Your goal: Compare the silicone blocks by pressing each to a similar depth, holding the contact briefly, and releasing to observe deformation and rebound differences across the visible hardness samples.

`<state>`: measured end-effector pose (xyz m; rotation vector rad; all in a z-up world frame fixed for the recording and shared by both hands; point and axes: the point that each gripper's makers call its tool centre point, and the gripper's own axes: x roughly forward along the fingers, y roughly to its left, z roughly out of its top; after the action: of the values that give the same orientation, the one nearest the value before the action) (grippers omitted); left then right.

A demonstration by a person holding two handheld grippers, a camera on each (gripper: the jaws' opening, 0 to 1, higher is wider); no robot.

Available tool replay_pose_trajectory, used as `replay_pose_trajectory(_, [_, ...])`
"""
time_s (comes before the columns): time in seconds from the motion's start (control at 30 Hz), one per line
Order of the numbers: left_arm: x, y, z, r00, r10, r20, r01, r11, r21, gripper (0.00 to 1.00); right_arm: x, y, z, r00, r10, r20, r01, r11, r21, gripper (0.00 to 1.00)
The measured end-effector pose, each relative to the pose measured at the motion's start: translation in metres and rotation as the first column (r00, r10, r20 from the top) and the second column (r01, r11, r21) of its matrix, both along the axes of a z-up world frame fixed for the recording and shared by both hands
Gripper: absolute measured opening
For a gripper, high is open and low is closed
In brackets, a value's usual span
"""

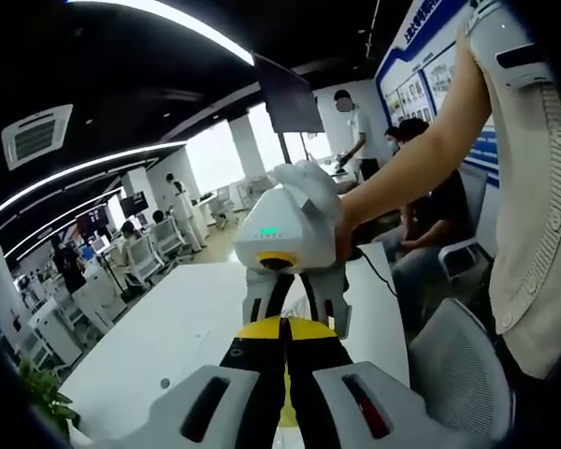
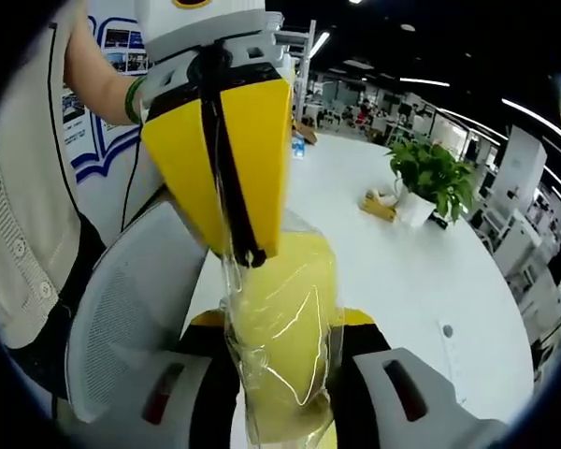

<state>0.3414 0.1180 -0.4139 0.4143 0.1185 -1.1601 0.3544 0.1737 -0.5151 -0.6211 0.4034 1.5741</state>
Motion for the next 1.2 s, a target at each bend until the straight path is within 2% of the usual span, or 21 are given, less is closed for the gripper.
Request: replay_pose_trajectory(1.2, [0.0022,-0.0087,-0.0047,1.0,-0.012,-0.023,0.012,1.0,-0.009,0.0,0.0062,-0.0038,-0.0062,1.0,-0.008,-0.008,0.008,1.0,-0.005,0.36])
